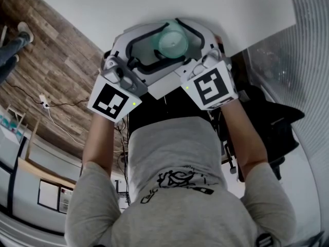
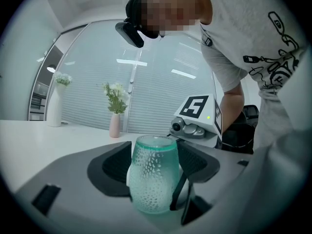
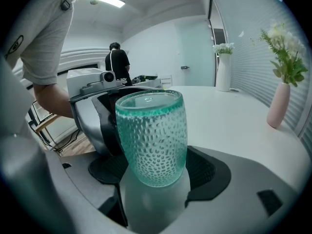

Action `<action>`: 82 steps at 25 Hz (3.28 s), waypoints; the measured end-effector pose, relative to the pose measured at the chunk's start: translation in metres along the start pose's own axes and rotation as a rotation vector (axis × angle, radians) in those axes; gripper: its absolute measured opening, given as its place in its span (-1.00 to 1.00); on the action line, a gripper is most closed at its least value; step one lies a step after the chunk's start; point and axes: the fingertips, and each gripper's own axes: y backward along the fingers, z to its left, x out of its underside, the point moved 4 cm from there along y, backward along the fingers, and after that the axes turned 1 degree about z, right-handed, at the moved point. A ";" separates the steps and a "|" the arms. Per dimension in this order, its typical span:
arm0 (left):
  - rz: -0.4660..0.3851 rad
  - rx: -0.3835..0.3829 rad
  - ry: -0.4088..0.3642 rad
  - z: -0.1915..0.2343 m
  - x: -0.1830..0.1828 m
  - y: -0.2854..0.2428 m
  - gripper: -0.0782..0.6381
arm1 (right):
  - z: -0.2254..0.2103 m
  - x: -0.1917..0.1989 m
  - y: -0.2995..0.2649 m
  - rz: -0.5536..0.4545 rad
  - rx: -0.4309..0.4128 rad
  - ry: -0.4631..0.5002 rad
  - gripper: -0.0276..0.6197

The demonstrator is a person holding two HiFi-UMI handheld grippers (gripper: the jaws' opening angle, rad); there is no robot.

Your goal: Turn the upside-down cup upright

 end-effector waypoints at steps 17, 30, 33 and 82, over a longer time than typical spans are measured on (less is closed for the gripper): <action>0.016 -0.023 0.022 -0.002 0.002 0.006 0.08 | 0.003 0.006 0.000 0.017 0.019 0.029 0.23; 0.046 -0.094 0.088 -0.011 -0.013 0.023 0.12 | 0.012 -0.002 0.035 0.019 0.011 0.019 0.23; 0.052 -0.117 0.107 -0.016 -0.023 0.029 0.12 | 0.018 -0.008 0.044 0.012 0.004 0.015 0.23; -0.148 -0.382 0.258 0.003 -0.266 0.066 -0.77 | 0.005 -0.238 0.229 -0.498 0.080 -0.209 -0.76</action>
